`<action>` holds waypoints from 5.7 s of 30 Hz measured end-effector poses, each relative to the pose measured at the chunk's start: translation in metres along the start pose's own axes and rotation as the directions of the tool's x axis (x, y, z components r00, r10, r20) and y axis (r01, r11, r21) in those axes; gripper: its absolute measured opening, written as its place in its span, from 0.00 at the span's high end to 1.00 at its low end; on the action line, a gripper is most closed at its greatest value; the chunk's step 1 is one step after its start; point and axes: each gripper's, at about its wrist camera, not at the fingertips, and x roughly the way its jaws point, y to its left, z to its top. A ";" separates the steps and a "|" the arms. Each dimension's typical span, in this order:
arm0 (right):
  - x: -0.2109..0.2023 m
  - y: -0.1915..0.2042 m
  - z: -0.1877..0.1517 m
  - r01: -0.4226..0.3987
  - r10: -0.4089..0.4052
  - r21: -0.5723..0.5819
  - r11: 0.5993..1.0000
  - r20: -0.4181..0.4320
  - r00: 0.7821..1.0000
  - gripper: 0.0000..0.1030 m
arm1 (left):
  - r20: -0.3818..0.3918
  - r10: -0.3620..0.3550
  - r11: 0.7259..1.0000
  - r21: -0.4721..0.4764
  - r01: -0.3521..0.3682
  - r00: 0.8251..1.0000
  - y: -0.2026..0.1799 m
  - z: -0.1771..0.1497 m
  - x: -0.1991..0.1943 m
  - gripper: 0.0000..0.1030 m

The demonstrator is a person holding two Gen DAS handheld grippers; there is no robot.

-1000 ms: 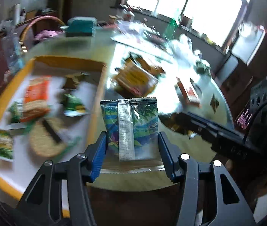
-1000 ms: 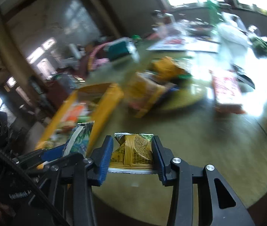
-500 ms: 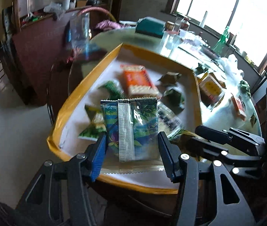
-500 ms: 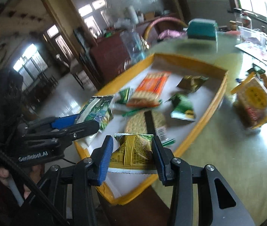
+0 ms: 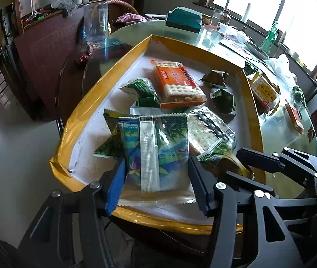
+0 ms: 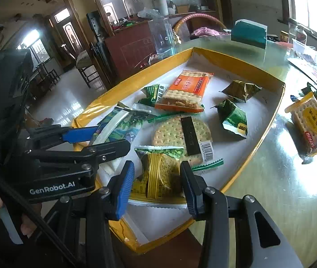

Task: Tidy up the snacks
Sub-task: 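Carry both held packets over the yellow tray, then open both tools to drop the packets into the tray, then grasp the orange cracker pack with the right tool while the left tool grasps the yellow round-label cracker pack, then carry both cracker packs over the yellow tray, then open both tools to release the cracker packs into the tray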

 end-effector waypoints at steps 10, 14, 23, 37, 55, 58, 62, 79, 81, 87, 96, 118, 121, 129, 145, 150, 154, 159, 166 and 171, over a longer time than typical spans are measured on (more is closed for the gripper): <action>-0.028 -0.022 -0.008 -0.115 0.105 0.111 0.987 0.093 0.990 0.41 | 0.164 -0.017 1.000 0.002 0.017 0.986 -0.015 0.016 -0.030 0.24; -0.060 -0.045 -0.017 -0.153 0.125 0.166 0.974 0.167 0.978 0.32 | 0.201 -0.082 0.996 0.038 0.076 0.976 -0.047 0.032 -0.040 0.22; -0.116 -0.141 -0.049 -0.026 -0.074 0.405 0.914 0.229 0.970 0.27 | 0.064 -0.252 0.965 0.090 0.246 0.966 -0.137 0.054 -0.008 0.20; -0.141 -0.297 -0.049 0.310 -0.422 0.637 0.705 0.025 0.906 0.22 | -0.034 -0.263 0.963 0.051 0.264 0.964 -0.200 0.078 0.036 0.20; -0.106 -0.296 -0.055 0.476 -0.500 0.565 0.674 -0.125 0.857 0.48 | -0.050 -0.154 0.983 -0.110 0.148 0.987 -0.214 0.121 0.097 0.20; -0.108 -0.286 -0.062 0.460 -0.484 0.551 0.696 -0.112 0.868 0.48 | -0.070 -0.141 0.982 -0.136 0.131 0.988 -0.218 0.125 0.108 0.20; -0.111 -0.269 -0.074 0.442 -0.475 0.546 0.712 -0.089 0.876 0.48 | -0.092 -0.093 0.979 -0.188 0.074 0.991 -0.224 0.133 0.126 0.20; -0.118 -0.252 -0.088 0.419 -0.473 0.559 0.716 -0.053 0.879 0.48 | -0.118 -0.046 0.999 -0.022 0.043 0.992 -0.231 0.094 0.127 0.26; -0.118 -0.249 -0.089 0.423 -0.476 0.553 0.718 -0.053 0.878 0.48 | -0.121 -0.059 0.996 0.059 0.066 0.991 -0.233 0.075 0.116 0.26; -0.121 -0.233 -0.099 0.420 -0.469 0.526 0.740 -0.045 0.882 0.48 | -0.086 -0.022 0.928 0.370 0.052 0.996 -0.236 -0.002 0.075 0.27; -0.124 -0.205 -0.111 0.411 -0.449 0.489 0.770 -0.042 0.892 0.49 | -0.086 -0.140 0.930 0.332 0.161 0.986 -0.203 -0.024 0.050 0.29; -0.107 -0.144 -0.046 -0.030 -0.086 0.474 0.880 0.222 0.971 0.50 | 0.088 -0.312 0.947 0.106 0.302 0.946 -0.113 0.025 -0.037 0.31; -0.094 -0.124 -0.021 -0.039 -0.059 0.413 0.910 0.221 0.973 0.50 | 0.150 -0.258 0.966 0.065 0.250 0.955 -0.083 0.041 -0.044 0.31; -0.044 -0.086 0.050 -0.082 0.025 0.286 0.955 0.195 0.980 0.50 | 0.183 -0.082 0.995 -0.038 0.090 0.980 -0.009 0.085 -0.012 0.31; 0.028 -0.077 0.093 0.004 -0.034 0.303 0.953 0.094 0.995 0.50 | 0.086 0.058 0.998 -0.044 -0.054 0.995 0.028 0.106 0.049 0.32; 0.036 -0.076 0.091 0.000 -0.025 0.318 0.948 0.075 0.997 0.50 | 0.087 0.050 0.998 -0.049 -0.045 0.995 0.028 0.108 0.049 0.32; 0.033 -0.078 0.089 0.000 -0.029 0.330 0.944 0.083 0.996 0.47 | 0.084 0.047 0.997 -0.057 -0.042 0.995 0.028 0.109 0.049 0.31; 0.020 -0.081 0.084 -0.030 -0.013 0.357 0.934 0.118 0.993 0.37 | 0.084 0.034 0.996 -0.080 -0.027 0.996 0.026 0.106 0.042 0.19; -0.044 -0.087 0.058 -0.101 0.005 0.408 0.907 0.230 0.973 0.28 | 0.170 -0.054 0.988 -0.133 0.077 0.984 -0.001 0.085 -0.001 0.13; -0.090 -0.104 0.023 -0.097 -0.030 0.439 0.893 0.273 0.961 0.26 | 0.219 -0.177 0.980 -0.052 0.193 0.960 -0.053 0.065 -0.034 0.13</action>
